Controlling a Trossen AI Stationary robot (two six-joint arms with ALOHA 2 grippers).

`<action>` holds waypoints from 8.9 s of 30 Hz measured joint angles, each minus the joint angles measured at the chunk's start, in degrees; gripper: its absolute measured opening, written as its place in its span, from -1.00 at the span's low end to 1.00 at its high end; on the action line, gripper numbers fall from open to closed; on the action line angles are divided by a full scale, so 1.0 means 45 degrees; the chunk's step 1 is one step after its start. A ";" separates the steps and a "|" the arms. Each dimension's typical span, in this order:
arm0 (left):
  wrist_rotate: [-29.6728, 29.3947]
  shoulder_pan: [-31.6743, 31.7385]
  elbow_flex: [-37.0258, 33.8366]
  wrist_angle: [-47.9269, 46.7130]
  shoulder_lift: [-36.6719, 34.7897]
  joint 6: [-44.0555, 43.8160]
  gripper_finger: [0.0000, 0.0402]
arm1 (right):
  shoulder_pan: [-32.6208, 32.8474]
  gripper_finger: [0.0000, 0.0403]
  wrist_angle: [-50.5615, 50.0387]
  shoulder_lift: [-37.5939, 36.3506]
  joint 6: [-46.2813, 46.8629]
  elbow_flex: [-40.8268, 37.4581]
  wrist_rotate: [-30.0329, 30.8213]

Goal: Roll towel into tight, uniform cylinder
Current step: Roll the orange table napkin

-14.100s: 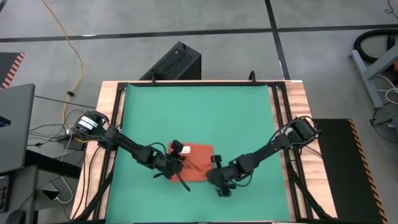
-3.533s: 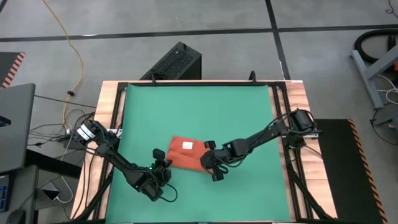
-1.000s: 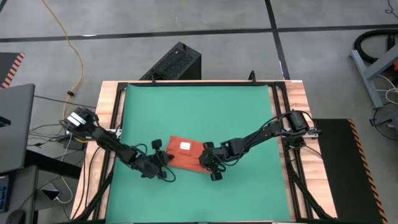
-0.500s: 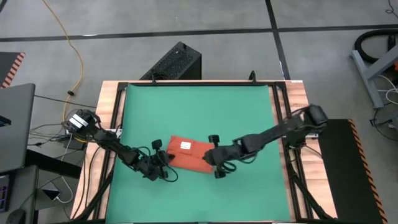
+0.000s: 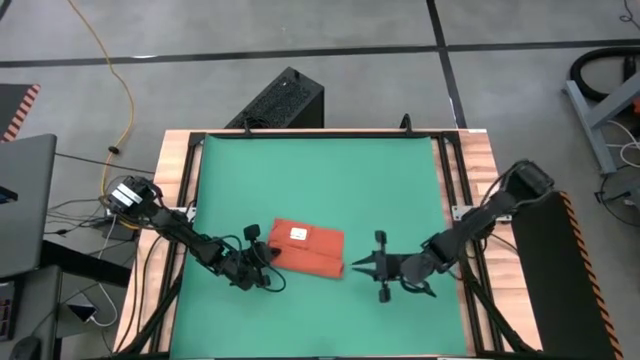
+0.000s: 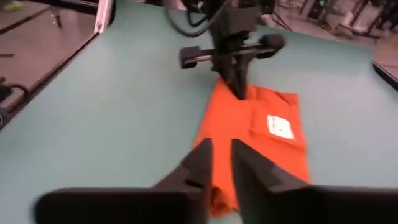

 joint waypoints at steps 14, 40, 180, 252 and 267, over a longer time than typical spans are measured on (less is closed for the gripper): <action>0.0069 0.0044 -0.0009 0.0174 0.0006 -0.0034 -1.00 | -0.0784 0.62 0.0266 0.5199 -0.2284 0.2912 -0.0280; 0.0108 0.0053 0.0015 -0.0005 0.0005 0.0102 -1.00 | -0.1919 0.12 -0.2445 0.7223 0.1172 0.3385 -0.0071; 0.4091 0.2850 0.0721 -0.0551 -0.0801 0.7859 -1.00 | -1.1516 -0.91 -0.7456 0.3356 1.2756 0.3827 -1.5135; 0.4639 0.4093 0.2589 -0.4054 -0.4861 1.0332 -1.00 | -0.8626 -0.91 -0.7328 0.3371 0.7899 0.5401 -1.2239; 0.8563 0.5914 0.2721 -0.4369 -0.2896 1.0337 -1.00 | -0.8306 -0.91 -0.7634 0.3371 0.7057 0.5401 -1.1859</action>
